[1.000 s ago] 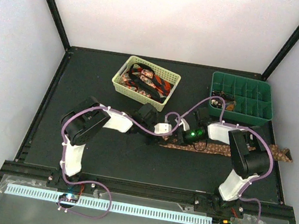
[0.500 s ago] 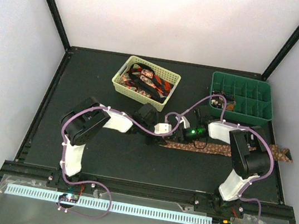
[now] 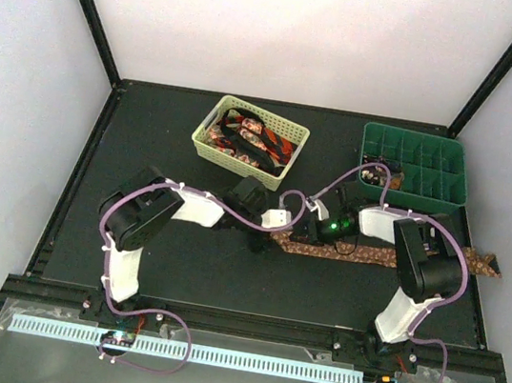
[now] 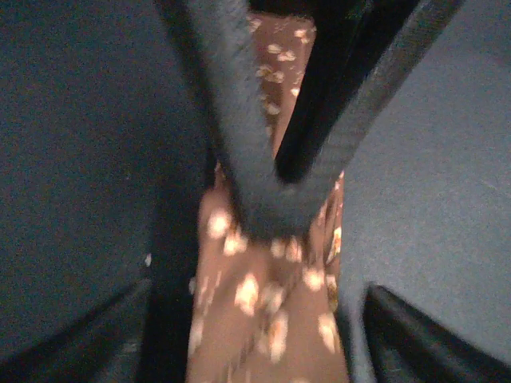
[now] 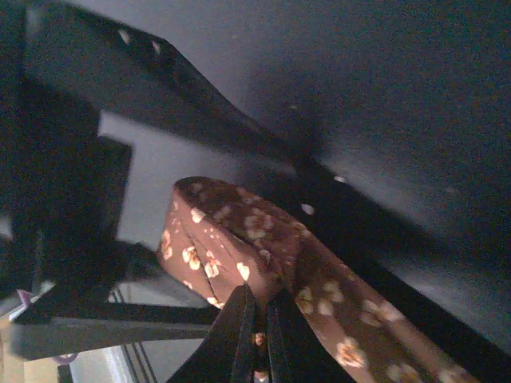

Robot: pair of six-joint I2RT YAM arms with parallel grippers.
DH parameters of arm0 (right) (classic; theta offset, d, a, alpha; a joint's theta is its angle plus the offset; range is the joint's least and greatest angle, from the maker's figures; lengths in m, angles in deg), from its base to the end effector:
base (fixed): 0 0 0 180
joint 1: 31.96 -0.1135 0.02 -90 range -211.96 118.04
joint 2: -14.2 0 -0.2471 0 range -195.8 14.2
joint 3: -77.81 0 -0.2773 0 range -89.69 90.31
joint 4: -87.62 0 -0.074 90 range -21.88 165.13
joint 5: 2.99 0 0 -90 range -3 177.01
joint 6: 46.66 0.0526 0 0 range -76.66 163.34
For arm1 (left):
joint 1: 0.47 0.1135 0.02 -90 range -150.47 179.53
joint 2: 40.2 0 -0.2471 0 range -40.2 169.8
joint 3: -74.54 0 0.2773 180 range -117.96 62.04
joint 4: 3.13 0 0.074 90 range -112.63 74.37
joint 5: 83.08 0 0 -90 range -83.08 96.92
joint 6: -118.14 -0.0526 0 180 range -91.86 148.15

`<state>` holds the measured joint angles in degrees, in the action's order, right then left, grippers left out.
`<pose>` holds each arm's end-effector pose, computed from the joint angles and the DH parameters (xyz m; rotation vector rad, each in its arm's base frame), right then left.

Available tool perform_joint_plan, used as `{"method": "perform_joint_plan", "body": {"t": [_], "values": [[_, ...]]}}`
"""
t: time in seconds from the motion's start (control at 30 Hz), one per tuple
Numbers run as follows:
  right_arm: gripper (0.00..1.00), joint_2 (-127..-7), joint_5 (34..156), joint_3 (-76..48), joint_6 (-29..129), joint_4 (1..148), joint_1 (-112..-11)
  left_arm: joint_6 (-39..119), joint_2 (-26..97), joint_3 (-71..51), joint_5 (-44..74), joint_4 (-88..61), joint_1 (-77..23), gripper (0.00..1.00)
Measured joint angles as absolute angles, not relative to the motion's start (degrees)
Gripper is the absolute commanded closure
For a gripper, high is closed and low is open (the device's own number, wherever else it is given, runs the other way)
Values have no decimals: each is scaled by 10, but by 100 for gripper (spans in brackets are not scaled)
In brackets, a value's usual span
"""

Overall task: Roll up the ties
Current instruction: Roll the tie at the center of the board.

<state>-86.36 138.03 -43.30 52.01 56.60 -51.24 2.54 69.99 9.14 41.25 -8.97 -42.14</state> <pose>0.2737 0.1391 0.0698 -0.4536 2.7222 1.3758 0.2616 -0.2725 0.0593 1.5581 1.8608 -0.8584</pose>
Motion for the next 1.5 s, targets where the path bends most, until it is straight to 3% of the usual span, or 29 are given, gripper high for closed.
{"method": "perform_joint_plan", "body": {"t": [0.27, 0.47, 0.73, 0.97, 1.1, 1.5], "values": [[98, -869, 1368, -446, 503, 554, -489, 42, 607, 139, 384, -89, -408, 1], [98, -870, 1368, -454, 496, 554, -489, 99, 535, 187, 375, -1, -394, 1], [99, -870, 1361, -459, 493, 553, -489, 109, 557, 235, 421, 63, -386, 1], [98, -870, 1359, -459, 492, 553, -489, 107, 657, 241, 414, 129, -419, 7], [98, -871, 1362, -459, 492, 554, -489, 94, 681, 230, 400, 150, -434, 4], [98, -845, 1409, -463, 501, 565, -489, 69, 705, 200, 353, 157, -462, 24]]}}
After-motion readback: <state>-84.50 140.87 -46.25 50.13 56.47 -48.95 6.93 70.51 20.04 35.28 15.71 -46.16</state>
